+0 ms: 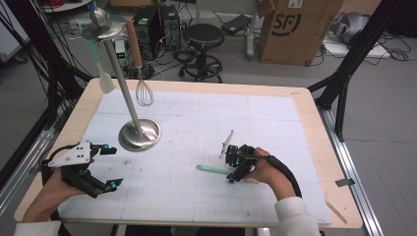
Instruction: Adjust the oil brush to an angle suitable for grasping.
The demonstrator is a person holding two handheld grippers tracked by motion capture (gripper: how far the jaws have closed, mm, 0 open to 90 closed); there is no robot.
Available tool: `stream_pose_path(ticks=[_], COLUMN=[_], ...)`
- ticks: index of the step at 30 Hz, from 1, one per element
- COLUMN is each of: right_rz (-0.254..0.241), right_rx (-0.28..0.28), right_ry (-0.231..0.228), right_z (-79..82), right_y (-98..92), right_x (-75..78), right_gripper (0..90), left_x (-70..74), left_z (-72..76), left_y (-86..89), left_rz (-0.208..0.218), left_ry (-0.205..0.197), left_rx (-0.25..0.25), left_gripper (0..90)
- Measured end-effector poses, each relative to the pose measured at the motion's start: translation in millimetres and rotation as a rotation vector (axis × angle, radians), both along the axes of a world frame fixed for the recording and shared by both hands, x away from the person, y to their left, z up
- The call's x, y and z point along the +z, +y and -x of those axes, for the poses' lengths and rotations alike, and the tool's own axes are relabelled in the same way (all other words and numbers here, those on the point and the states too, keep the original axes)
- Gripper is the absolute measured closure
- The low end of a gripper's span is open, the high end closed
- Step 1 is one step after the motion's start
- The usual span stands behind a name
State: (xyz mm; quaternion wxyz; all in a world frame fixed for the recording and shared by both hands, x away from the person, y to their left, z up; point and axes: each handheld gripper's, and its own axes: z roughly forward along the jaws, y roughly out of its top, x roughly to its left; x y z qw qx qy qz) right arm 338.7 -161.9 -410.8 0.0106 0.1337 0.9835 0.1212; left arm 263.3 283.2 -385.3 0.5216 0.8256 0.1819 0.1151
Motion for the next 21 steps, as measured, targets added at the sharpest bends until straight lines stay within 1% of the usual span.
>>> stream_pose_path(ticks=[1, 3, 4, 5, 8, 10, 15, 18, 19, 21], right_rz=[0.001, 0.010, 0.011, 0.015, 0.029, 0.038, 0.048, 0.051, 0.058, 0.071], right_rx=[-0.001, 0.000, 0.003, 0.005, 0.013, 0.011, -0.007, -0.005, 0.001, 0.008], right_ry=[0.004, 0.002, 0.007, 0.001, 0.008, 0.018, 0.024, 0.025, 0.024, 0.023], right_z=[-0.3, -0.2, -0.1, 0.1, 0.0, -0.4, -0.1, -0.3, -0.4, -0.1], right_y=[0.2, 1.2, 1.6, 2.3, 4.6, 6.1, 7.5, 8.9, 9.9, 12.1], right_x=[-0.4, -0.5, -0.2, 0.1, 0.2, 0.4, 0.2, 0.0, 0.1, 0.4], right_gripper=[55.3, 58.8, 62.2, 64.8, 69.2, 70.9, 74.0, 77.0, 79.8, 80.3], left_x=[-0.1, -0.1, -0.1, -0.2, -0.1, 0.0, 0.5, 0.3, 0.2, 0.1], left_z=[0.1, 0.0, 0.0, 0.0, 0.2, 0.1, 0.7, 1.0, 1.1, 0.9], left_y=[-0.2, -0.2, -0.3, -0.3, -0.4, -0.5, -0.3, -0.7, -0.9, -0.9], left_rz=[0.000, -0.001, -0.001, -0.001, 0.001, -0.001, -0.005, -0.002, -0.001, -0.002], left_ry=[0.000, 0.001, 0.002, 0.001, 0.002, 0.000, -0.003, -0.002, 0.000, -0.001], left_rx=[0.000, 0.000, 0.000, 0.000, 0.001, -0.001, -0.004, -0.004, -0.002, -0.003], left_gripper=[1.6, 1.6, 1.7, 1.6, 1.7, 1.6, 1.6, 1.7, 1.6, 1.6])
